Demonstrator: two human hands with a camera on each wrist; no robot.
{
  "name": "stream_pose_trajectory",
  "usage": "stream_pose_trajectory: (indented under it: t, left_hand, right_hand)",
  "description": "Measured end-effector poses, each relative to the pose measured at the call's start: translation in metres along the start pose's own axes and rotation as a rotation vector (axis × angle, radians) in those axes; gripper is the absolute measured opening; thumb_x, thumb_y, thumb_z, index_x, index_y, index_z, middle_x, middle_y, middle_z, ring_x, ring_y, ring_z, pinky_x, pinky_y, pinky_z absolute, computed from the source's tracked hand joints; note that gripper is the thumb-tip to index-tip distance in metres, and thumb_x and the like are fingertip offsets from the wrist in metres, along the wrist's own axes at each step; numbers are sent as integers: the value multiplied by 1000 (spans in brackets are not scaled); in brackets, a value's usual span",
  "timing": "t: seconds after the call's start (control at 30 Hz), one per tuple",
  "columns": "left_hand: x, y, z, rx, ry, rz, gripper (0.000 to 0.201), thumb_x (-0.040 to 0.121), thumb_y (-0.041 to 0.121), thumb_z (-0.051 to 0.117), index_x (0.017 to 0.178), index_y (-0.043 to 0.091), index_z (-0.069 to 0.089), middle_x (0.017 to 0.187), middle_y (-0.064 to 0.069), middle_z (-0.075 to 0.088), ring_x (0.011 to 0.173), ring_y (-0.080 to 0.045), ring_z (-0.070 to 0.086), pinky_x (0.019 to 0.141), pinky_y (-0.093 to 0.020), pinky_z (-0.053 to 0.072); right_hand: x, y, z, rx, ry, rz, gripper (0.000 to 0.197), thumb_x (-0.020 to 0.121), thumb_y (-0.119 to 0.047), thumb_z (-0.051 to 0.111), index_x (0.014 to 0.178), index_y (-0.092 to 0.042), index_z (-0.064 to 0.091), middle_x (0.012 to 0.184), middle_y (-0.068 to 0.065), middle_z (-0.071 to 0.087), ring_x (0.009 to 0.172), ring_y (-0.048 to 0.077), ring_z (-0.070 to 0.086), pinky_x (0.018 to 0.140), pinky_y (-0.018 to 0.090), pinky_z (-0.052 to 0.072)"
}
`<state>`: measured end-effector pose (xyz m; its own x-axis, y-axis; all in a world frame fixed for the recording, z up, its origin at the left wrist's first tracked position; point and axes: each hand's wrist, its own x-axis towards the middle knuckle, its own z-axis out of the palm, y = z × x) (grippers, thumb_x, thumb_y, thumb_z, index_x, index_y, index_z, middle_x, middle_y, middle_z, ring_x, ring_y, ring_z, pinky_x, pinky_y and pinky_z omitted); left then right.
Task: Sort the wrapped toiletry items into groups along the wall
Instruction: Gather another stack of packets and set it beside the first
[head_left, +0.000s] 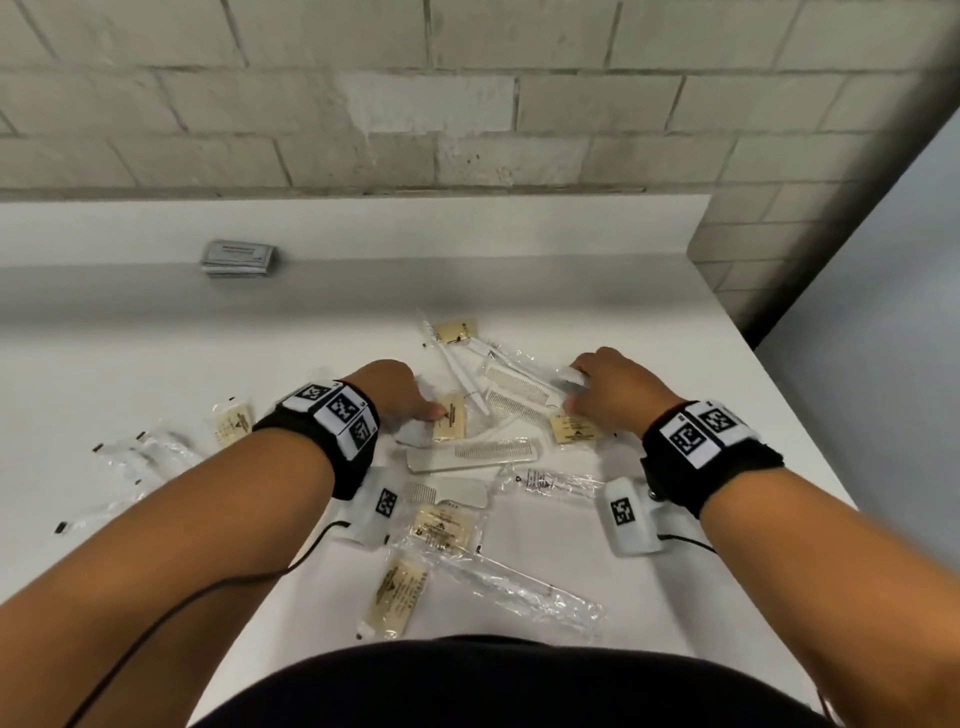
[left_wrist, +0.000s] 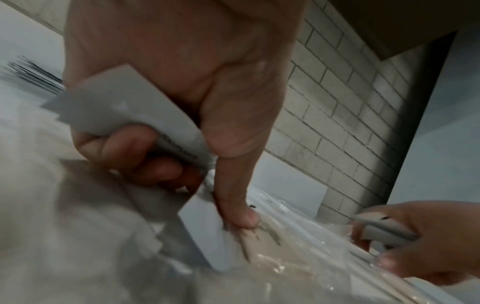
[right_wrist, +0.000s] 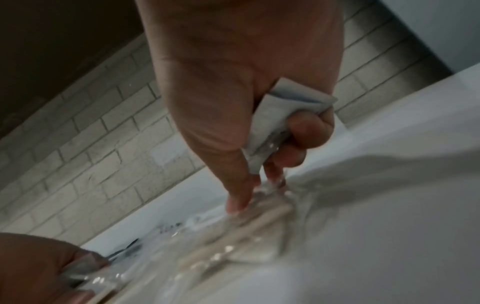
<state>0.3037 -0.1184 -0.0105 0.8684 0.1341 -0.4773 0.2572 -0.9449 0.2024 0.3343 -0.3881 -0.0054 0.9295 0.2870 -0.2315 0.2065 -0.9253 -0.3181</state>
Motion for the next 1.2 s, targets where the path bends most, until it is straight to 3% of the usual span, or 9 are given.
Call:
stream_pose_trajectory:
  t: [0.17, 0.27, 0.37, 0.5, 0.57, 0.67, 0.8, 1.1, 1.2]
  left_hand:
    - [-27, -6, -3, -249, -9, -3, 34, 85, 35, 65, 97, 4, 60, 91, -12, 67, 75, -27, 63, 57, -27, 46]
    - [-43, -17, -9, -430, 162, -1, 18, 83, 17, 64, 94, 11, 51, 87, -7, 65, 64, -18, 57, 46, -24, 37]
    - [-66, -24, -12, -535, 121, 126, 21, 89, 8, 52, 106, 20, 50, 96, 0, 71, 66, -9, 64, 45, -20, 41]
    - [-93, -23, 6, -8, -63, 353, 39, 81, 46, 67, 115, 34, 54, 105, 14, 59, 92, -9, 59, 77, -28, 48]
    - [-96, -17, 25, 126, -52, 387, 42, 74, 55, 70, 106, 33, 52, 103, 12, 56, 89, -12, 56, 72, -28, 45]
    - [-91, -13, 36, 146, 134, 404, 37, 79, 55, 63, 100, 28, 51, 100, 6, 55, 85, -15, 54, 65, -28, 40]
    - [-89, -24, 14, 61, 308, 344, 24, 90, 42, 54, 103, 22, 55, 98, 3, 54, 84, -18, 55, 67, -29, 40]
    - [-104, -105, -40, 98, 245, 108, 32, 93, 33, 54, 122, 22, 55, 126, -2, 59, 113, -23, 55, 88, -31, 41]
    - [-115, -165, -57, 328, 159, -72, 32, 85, 31, 64, 115, 21, 58, 117, -1, 61, 104, -22, 58, 87, -34, 48]
  right_hand:
    - [-1, -16, -5, -75, -194, -107, 8, 88, -17, 51, 80, -14, 49, 74, -1, 51, 67, 16, 46, 54, 26, 31]
    - [-10, -10, -18, -25, -169, -102, 8, 90, -20, 50, 87, -15, 56, 83, 1, 57, 73, 18, 49, 56, 27, 33]
    - [-30, -3, -24, -33, -59, -111, 12, 89, -27, 55, 78, -22, 53, 81, -1, 53, 75, 22, 52, 56, 28, 33]
    - [-81, -26, -9, -79, -105, -243, 41, 75, -62, 60, 91, -25, 54, 88, -6, 50, 81, 18, 56, 68, 33, 45]
    - [-108, -47, 8, -89, -268, -350, 60, 65, -74, 57, 108, -32, 56, 99, -11, 55, 90, 13, 57, 79, 35, 50]
    - [-126, -70, 38, -238, -347, -428, 54, 78, -56, 62, 126, -35, 50, 113, -7, 55, 98, 17, 56, 82, 35, 49]
    - [-110, -67, 37, -341, -198, -298, 34, 92, -44, 49, 123, -32, 53, 116, -1, 55, 103, 23, 58, 81, 34, 48]
    - [-80, -71, 17, -382, -52, -16, 26, 93, -49, 43, 96, -23, 50, 94, 0, 49, 85, 24, 55, 73, 32, 47]
    - [-79, -96, 28, -308, -79, -107, 29, 94, -46, 44, 115, -29, 54, 103, 1, 53, 90, 25, 58, 76, 34, 49]
